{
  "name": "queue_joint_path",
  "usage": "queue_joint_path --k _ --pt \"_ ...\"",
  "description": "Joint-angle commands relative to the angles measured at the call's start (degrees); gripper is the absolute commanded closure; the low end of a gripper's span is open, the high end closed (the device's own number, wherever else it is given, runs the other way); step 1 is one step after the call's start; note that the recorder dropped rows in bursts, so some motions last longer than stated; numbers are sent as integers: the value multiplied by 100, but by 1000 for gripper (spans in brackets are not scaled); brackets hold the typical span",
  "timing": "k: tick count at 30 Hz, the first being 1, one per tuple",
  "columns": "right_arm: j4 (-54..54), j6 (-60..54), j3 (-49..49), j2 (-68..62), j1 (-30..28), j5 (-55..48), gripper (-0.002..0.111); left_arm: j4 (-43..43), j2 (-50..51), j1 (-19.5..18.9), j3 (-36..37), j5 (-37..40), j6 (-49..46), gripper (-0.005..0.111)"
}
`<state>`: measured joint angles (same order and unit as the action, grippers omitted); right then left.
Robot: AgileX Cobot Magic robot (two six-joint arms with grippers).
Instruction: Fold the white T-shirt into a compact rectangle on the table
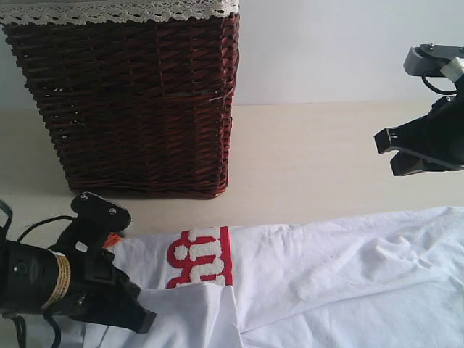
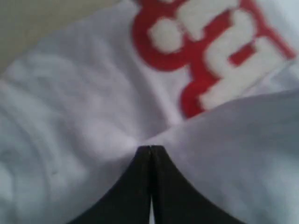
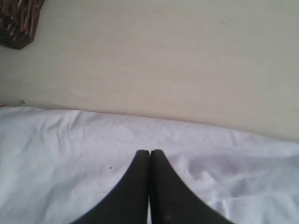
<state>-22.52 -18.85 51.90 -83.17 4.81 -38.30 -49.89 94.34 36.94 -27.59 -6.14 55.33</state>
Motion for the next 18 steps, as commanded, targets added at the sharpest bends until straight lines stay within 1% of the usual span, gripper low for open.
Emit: queue_joint_path --k 1,4,9,14,18 --pt "49 -61 54 68 -14 -39 108 74 355 -297 -418 1490 74 107" --pt "49 -61 54 68 -14 -63 108 89 355 -685 -336 1701 74 107" --pt "38 -61 54 68 -14 -107 108 89 355 -1034 -309 2028 62 107" --pt "38 -61 54 68 -14 -130 108 -43 246 -1100 -309 2105 96 107" --pt "38 -61 54 68 -14 -139 108 -109 -266 -1100 -309 1982 336 107"
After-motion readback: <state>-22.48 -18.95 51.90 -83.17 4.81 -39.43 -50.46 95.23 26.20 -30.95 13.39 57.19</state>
